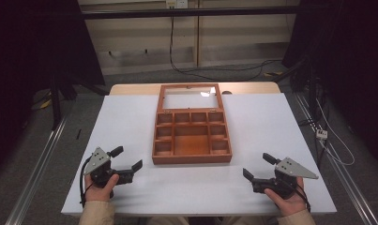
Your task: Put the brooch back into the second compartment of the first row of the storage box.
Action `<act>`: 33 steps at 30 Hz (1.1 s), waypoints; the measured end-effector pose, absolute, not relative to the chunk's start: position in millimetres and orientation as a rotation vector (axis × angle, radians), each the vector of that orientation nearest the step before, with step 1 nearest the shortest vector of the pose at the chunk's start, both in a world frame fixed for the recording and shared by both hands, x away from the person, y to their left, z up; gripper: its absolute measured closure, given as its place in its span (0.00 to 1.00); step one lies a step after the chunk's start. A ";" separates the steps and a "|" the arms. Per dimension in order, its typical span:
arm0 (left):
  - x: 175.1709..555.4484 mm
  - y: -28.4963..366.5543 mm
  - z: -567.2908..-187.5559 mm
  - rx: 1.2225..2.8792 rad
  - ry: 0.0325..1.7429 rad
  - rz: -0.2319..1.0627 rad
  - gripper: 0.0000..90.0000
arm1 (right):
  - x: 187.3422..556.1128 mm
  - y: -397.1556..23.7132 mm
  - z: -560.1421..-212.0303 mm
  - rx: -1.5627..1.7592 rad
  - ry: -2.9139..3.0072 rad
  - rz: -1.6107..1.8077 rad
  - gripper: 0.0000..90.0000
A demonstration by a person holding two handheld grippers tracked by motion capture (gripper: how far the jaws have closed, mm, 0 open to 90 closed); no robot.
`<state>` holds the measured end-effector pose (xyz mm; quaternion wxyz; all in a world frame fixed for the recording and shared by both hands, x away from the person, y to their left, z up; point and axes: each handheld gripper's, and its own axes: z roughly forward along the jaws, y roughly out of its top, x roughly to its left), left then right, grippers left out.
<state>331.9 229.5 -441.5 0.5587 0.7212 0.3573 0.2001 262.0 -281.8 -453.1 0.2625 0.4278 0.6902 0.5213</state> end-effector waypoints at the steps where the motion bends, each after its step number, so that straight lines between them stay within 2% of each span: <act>1: 331.9 229.5 -441.5 1.701 0.843 0.472 0.05 | 262.4 -282.2 -452.7 1.161 1.881 1.395 0.06; 3: 331.8 229.7 -441.3 1.699 0.843 0.473 0.05 | 262.3 -283.0 -451.7 1.173 1.899 1.385 0.07; 6: 331.8 229.9 -441.1 1.701 0.842 0.476 0.05 | 262.3 -285.1 -449.8 1.183 1.938 1.360 0.16; 9: 331.8 229.9 -441.0 1.703 0.842 0.479 0.05 | 262.6 -288.3 -449.1 1.201 1.998 1.333 0.29; 12: 332.2 229.7 -441.0 1.704 0.842 0.480 0.05 | 262.4 -290.8 -450.7 1.229 2.072 1.317 0.48; 14: 332.8 229.2 -440.9 1.701 0.843 0.482 0.05 | 262.0 -291.3 -451.4 1.253 2.121 1.285 0.53; 16: 333.4 228.3 -440.7 1.705 0.841 0.482 0.05 | 261.6 -291.5 -452.6 1.264 2.162 1.272 0.62; 25: 333.5 227.3 -440.3 1.711 0.836 0.483 0.05 | 259.2 -293.6 -456.6 1.258 2.273 1.232 0.77; 33: 333.4 227.2 -440.1 1.709 0.837 0.484 0.05 | 260.7 -294.3 -459.3 1.241 2.343 1.245 1.00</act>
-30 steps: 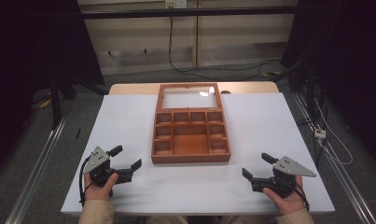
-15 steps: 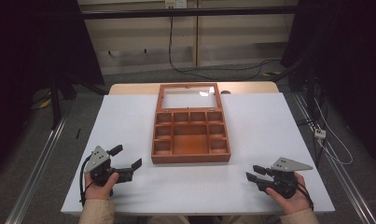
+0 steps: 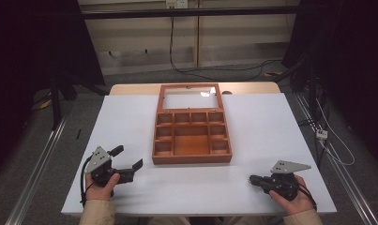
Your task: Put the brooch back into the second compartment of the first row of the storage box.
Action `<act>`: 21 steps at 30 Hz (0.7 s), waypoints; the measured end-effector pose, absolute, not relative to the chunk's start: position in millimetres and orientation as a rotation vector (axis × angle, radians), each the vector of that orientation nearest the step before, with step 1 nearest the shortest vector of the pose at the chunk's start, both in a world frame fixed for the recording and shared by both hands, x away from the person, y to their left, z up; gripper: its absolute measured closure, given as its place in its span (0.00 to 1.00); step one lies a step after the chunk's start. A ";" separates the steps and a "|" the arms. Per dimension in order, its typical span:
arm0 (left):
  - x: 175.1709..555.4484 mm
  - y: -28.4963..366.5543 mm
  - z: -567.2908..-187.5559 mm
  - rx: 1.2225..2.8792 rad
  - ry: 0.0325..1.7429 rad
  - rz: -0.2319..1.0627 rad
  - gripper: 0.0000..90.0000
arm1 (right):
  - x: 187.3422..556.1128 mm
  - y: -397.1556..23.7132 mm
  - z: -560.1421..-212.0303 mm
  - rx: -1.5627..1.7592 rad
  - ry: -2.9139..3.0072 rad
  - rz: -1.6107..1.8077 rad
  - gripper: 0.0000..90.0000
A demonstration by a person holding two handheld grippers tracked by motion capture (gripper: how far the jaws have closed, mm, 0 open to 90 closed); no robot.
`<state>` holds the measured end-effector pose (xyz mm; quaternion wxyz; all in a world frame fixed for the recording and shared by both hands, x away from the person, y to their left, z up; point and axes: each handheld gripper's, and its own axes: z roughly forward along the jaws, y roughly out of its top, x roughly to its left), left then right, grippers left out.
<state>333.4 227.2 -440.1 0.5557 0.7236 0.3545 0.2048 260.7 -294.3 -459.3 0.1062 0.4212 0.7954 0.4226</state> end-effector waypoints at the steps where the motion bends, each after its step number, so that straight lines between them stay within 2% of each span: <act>1: 333.4 227.1 -440.1 1.710 0.837 0.484 0.05 | 260.7 -294.3 -459.3 1.241 2.343 1.245 1.00; 10: 333.7 225.1 -440.3 1.719 0.833 0.484 0.06 | 270.2 -274.9 -453.4 1.154 2.406 1.295 1.00; 15: 333.7 222.1 -440.5 1.729 0.830 0.475 0.06 | 283.3 -241.6 -445.3 1.043 2.459 1.348 1.00; 17: 333.5 221.2 -440.3 1.735 0.827 0.474 0.05 | 285.2 -235.8 -445.4 1.026 2.472 1.356 1.00; 21: 332.3 216.5 -438.3 1.742 0.812 0.449 0.05 | 297.7 -198.8 -452.5 0.955 2.558 1.368 1.00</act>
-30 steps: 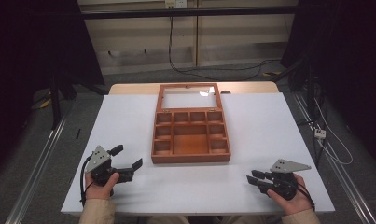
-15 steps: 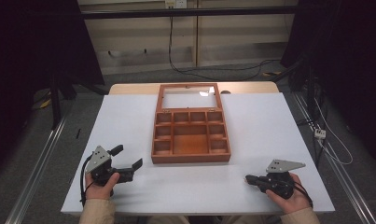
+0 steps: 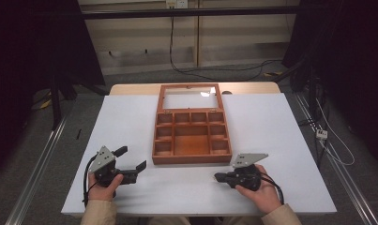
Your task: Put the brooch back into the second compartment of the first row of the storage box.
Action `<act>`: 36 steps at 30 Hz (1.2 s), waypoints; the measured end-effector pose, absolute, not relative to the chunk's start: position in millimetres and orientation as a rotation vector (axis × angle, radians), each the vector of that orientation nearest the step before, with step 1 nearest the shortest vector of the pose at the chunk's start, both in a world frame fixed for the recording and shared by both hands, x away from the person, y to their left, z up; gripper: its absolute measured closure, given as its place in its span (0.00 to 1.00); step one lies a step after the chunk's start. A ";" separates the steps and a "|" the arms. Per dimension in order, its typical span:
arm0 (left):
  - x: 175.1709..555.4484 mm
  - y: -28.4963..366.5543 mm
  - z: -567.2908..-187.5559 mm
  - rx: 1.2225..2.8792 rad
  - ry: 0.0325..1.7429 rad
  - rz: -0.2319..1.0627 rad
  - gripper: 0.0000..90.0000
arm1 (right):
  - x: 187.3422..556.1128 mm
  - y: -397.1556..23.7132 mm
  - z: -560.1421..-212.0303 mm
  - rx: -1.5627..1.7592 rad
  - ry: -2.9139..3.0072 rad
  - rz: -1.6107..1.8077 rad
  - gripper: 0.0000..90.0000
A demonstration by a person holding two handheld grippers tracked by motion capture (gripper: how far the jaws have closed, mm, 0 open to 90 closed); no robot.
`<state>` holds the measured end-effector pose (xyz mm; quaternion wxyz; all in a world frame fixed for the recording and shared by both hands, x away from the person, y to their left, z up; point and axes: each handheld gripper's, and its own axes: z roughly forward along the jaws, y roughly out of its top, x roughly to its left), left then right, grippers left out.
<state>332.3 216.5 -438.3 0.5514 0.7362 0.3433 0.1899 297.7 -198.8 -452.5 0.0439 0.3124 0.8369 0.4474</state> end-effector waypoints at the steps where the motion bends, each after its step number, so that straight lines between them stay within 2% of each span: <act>1: 332.3 216.5 -438.3 1.742 0.812 0.449 0.06 | 299.0 -192.6 -453.7 0.940 2.574 1.374 1.00; 7: 330.8 211.5 -437.3 1.759 0.790 0.409 0.06 | 304.0 -160.9 -458.0 0.871 2.644 1.375 1.00; 16: 328.5 197.9 -437.1 1.796 0.742 0.343 0.06 | 306.8 -141.2 -460.6 0.821 2.671 1.384 0.99; 19: 328.2 193.1 -437.5 1.808 0.728 0.296 0.07 | 306.3 -143.5 -459.1 0.850 2.628 1.421 0.78; 21: 327.7 190.0 -437.1 1.804 0.725 0.254 0.08 | 305.2 -148.0 -456.0 0.867 2.606 1.467 0.75; 22: 327.5 188.5 -436.8 1.804 0.717 0.244 0.08 | 304.5 -150.3 -454.3 0.878 2.588 1.478 0.66; 28: 323.7 174.6 -435.3 1.840 0.669 0.178 0.08 | 295.7 -186.0 -444.3 0.965 2.418 1.496 0.42; 30: 321.8 167.7 -435.2 1.852 0.644 0.150 0.09 | 292.9 -199.1 -443.9 0.998 2.348 1.489 0.29; 36: 318.1 154.5 -435.1 1.883 0.593 0.101 0.11 | 285.8 -223.4 -444.4 1.045 2.277 1.432 0.16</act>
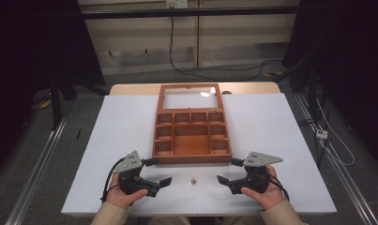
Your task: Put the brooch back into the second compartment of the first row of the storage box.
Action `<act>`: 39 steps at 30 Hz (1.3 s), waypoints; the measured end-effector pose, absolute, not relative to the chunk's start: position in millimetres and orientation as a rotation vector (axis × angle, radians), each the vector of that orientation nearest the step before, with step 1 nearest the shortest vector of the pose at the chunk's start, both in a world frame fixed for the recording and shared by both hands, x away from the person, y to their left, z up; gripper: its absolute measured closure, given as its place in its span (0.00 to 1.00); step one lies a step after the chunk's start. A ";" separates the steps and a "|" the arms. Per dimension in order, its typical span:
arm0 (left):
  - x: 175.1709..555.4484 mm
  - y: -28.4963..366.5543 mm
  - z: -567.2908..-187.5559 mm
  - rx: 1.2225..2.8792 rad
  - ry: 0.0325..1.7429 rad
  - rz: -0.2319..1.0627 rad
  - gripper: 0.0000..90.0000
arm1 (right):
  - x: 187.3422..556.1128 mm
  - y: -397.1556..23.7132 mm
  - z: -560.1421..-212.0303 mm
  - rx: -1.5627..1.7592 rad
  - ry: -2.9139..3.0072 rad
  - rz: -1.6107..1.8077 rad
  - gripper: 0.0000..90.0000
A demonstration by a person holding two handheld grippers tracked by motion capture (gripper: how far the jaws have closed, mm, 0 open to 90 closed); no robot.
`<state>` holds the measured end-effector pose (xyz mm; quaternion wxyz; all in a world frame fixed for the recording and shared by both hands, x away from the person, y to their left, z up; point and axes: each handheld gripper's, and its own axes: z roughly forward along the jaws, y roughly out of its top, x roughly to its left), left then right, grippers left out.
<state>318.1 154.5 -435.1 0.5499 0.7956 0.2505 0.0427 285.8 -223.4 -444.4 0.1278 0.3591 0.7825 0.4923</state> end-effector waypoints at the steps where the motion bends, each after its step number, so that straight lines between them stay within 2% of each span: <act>1: 317.5 152.1 -435.4 1.895 0.580 0.095 0.13 | 284.5 -225.8 -444.1 1.038 2.269 1.418 0.16; 17: 320.2 112.3 -446.2 2.014 0.526 0.012 0.37 | 277.5 -263.8 -450.7 1.075 2.186 1.382 0.10; 23: 324.6 94.5 -451.5 2.094 0.501 -0.018 0.57 | 276.7 -270.5 -451.1 1.089 2.171 1.377 0.10; 31: 329.9 72.8 -461.4 2.175 0.500 -0.017 0.67 | 275.6 -269.9 -447.4 1.071 2.165 1.389 0.10; 39: 326.0 67.4 -461.2 2.215 0.437 -0.017 0.83 | 275.0 -269.4 -447.9 1.071 2.174 1.377 0.10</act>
